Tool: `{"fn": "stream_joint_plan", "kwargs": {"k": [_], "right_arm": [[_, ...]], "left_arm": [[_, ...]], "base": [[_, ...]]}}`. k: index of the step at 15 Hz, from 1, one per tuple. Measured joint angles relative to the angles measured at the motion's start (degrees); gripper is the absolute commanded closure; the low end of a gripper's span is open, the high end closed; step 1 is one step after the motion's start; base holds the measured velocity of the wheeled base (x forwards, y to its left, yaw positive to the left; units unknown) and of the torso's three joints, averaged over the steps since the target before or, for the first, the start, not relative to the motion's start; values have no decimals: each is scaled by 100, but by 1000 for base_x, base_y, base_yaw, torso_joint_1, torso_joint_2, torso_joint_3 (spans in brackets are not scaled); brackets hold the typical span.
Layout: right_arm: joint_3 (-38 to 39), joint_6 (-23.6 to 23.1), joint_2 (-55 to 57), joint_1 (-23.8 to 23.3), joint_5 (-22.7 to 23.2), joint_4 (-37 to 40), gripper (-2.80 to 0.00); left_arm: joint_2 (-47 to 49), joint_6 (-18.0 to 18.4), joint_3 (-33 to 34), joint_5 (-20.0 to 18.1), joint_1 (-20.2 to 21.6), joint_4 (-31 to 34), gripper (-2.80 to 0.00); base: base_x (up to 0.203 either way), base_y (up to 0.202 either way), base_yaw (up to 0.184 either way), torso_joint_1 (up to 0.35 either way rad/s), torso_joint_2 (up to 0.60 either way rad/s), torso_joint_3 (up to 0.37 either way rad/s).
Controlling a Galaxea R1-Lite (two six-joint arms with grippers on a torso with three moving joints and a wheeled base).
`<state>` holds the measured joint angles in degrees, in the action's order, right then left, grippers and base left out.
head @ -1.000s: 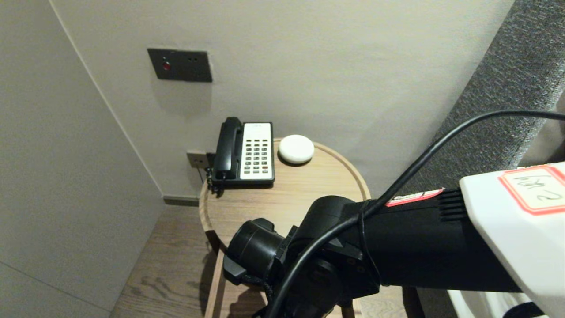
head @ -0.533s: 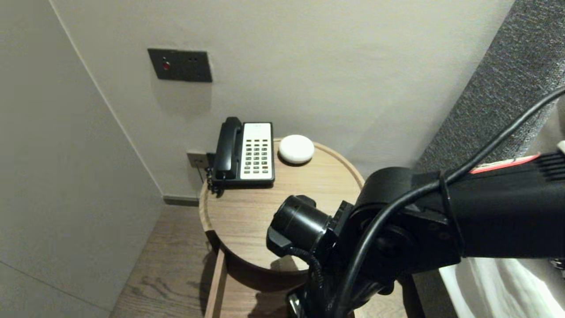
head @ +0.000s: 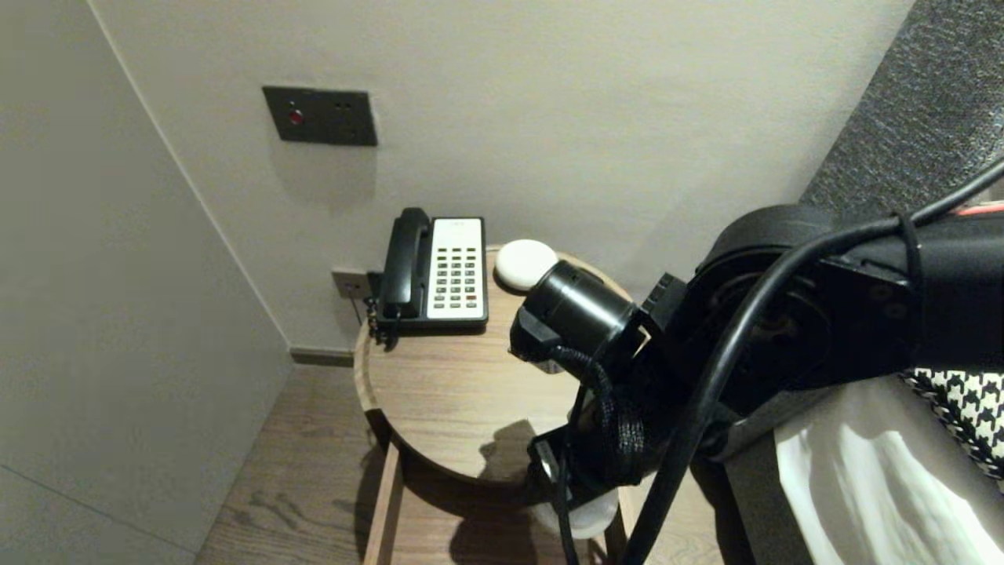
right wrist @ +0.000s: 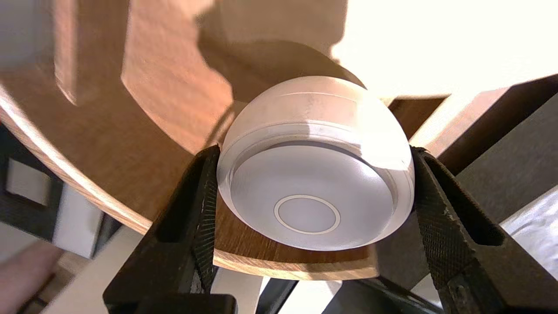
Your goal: Take the remote control out of the drawer one by one and place them on the table
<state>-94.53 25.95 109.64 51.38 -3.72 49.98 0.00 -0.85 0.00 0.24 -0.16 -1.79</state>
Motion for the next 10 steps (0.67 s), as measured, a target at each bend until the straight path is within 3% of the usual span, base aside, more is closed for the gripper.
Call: {"fn": "stream_joint_plan", "kwargs": {"k": [5,7,10], "right_arm": [[-1427,-406,309,-209,-172,806,0],[-1543,-658,532,-264,-450,688,0],[-1583,-821,768,-279,-499,297,0]], "left_arm": [[0,1,0,0,2,0,0],[0,0,0,0,0,0,0],[0,1,0,0,0,0,0]], "base": [[0,0,0,0,0,0],[0,0,0,0,0,0],[0,0,0,0,0,0]]}}
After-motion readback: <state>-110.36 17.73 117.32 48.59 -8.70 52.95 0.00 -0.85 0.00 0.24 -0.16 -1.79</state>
